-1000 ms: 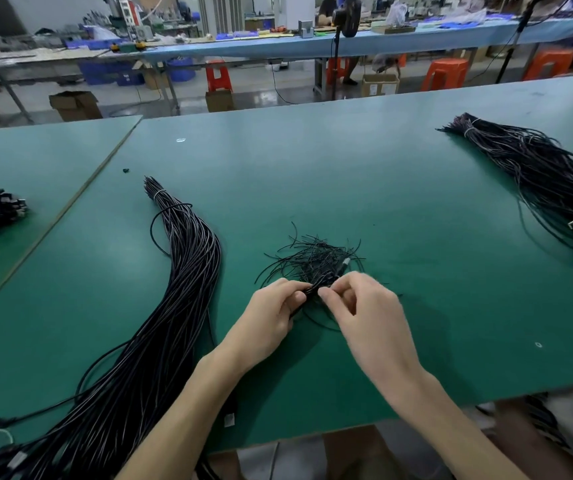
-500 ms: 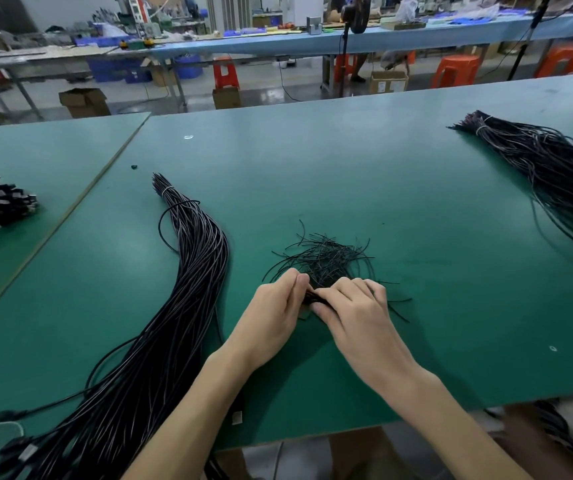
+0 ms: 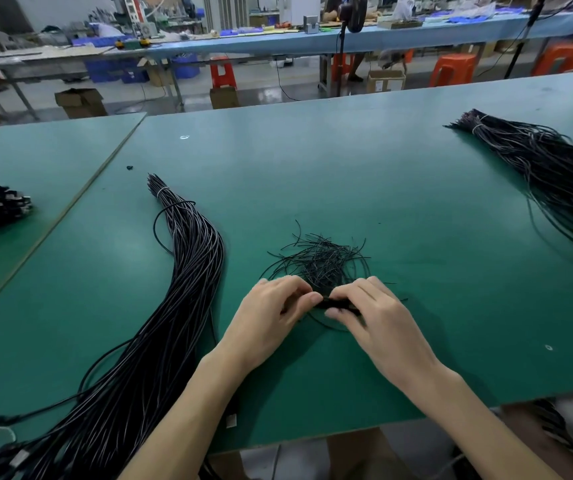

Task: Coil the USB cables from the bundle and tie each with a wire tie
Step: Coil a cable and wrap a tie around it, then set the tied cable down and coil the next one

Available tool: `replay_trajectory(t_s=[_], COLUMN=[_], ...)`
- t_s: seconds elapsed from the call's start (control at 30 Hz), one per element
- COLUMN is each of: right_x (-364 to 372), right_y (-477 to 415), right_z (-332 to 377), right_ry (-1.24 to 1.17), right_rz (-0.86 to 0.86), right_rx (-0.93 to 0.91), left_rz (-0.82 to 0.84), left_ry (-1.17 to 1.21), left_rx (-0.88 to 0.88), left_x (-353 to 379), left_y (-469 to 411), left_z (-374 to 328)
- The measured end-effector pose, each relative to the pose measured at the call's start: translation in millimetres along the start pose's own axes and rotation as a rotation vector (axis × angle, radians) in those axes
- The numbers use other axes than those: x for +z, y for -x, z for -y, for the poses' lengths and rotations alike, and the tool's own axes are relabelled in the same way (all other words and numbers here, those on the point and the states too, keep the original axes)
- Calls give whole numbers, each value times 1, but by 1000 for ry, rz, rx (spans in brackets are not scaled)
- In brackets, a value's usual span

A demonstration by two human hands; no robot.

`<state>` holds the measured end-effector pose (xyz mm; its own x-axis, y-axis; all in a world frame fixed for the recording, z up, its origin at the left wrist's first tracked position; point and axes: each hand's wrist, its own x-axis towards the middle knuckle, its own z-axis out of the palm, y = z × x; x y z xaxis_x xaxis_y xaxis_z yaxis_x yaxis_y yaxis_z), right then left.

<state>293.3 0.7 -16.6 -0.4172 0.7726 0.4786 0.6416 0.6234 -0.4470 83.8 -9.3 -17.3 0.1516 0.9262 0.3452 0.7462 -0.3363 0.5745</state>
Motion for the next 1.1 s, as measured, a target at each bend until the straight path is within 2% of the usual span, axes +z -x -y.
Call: replay_trajectory(t_s=[0.1, 0.2, 0.3, 0.4, 0.47, 0.6, 0.67, 0.77, 0.87, 1.1], right_x=[-9, -14, -17, -12, -9, -8, -7, -4, -4, -8], right_y=[-9, -24, -36, -41, -40, -30, -27, -29, -32, -31], right_z=[-22, -54, -85, -94, -92, -89, -89, -92, -90, -77], right_ry=[-14, 52, 148, 277, 391, 495, 495, 425, 387, 326], right_rz=[-87, -169, -197, -128, -143, -296, -261, -145, -96, -81], right_rx=[110, 312, 518, 618, 598, 448, 360, 352, 350, 222], left_rz=[-193, -380, -401, -343, -306, -261, -235, -111, 25, -69], left_ry=[-26, 15, 45, -4, -53, -247, -405, -604, -662, -722], left_rx=[-2, -165, -281, -266, -276, -336, -402, -597, -735, -614], left_x=[-2, -5, -6, -4, -4, -19, -35, -61, -74, -57], left_y=[-3, -5, -5, -4, -4, -7, -11, -13, -7, 12], left_z=[0, 5, 11, 11, 10, 11, 16, 30, 43, 53])
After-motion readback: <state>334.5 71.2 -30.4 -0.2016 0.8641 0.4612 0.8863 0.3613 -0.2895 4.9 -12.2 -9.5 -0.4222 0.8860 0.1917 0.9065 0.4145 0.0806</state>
